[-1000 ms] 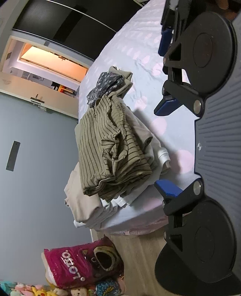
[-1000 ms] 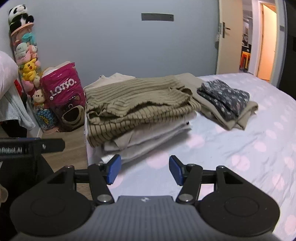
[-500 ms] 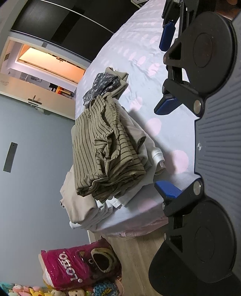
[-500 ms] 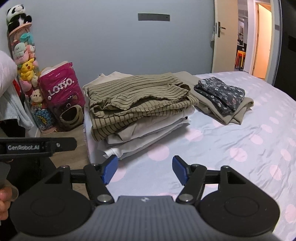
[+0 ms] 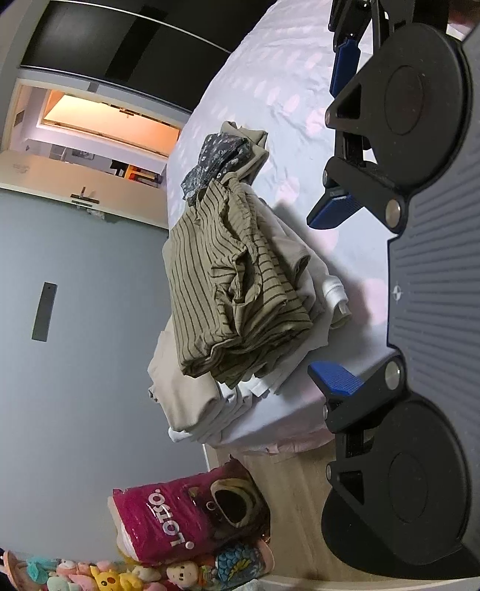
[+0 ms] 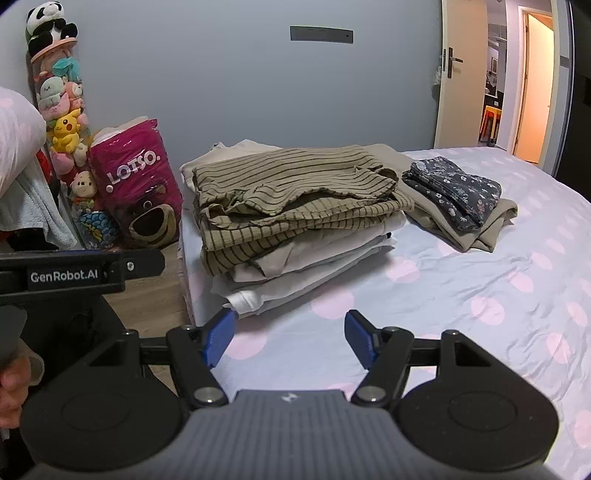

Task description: Fold clothes

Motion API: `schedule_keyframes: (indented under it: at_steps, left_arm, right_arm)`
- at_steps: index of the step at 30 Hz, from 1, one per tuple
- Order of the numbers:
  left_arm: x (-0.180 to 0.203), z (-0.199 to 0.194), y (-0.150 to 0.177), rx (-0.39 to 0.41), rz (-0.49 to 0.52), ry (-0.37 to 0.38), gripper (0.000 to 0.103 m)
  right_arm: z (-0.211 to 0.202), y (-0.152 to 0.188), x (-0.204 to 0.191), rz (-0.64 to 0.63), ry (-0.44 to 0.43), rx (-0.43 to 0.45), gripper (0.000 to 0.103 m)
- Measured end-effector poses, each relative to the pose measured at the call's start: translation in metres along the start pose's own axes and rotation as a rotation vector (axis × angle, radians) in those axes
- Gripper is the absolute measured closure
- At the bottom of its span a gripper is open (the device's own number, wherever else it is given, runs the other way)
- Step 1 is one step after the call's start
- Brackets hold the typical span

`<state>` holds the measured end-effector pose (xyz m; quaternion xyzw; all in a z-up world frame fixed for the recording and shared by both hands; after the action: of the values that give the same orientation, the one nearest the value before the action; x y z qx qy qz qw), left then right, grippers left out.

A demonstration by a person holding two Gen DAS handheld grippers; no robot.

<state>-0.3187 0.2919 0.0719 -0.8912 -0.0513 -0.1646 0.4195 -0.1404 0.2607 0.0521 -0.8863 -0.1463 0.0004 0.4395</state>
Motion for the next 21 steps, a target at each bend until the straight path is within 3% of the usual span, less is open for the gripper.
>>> schedule_keyframes:
  at_steps: [21]
  left_arm:
    - [0.005,-0.006,0.004,-0.001,0.031,0.012,0.025]
  right_arm:
    - [-0.011,0.002,-0.009,-0.009,-0.008,0.029,0.034]
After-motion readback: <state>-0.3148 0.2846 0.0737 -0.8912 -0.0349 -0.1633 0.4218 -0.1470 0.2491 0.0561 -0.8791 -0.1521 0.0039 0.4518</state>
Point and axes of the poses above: each gripper's, at about its wrist camera, not at the fingertips, and z roughly the way its jaws point, x to its right, y to its underside, the point moved 2 cm from there along z, roughly the way its jaws point, and after that the axes turned 13 degrees about -z, right-handed, at the moved point
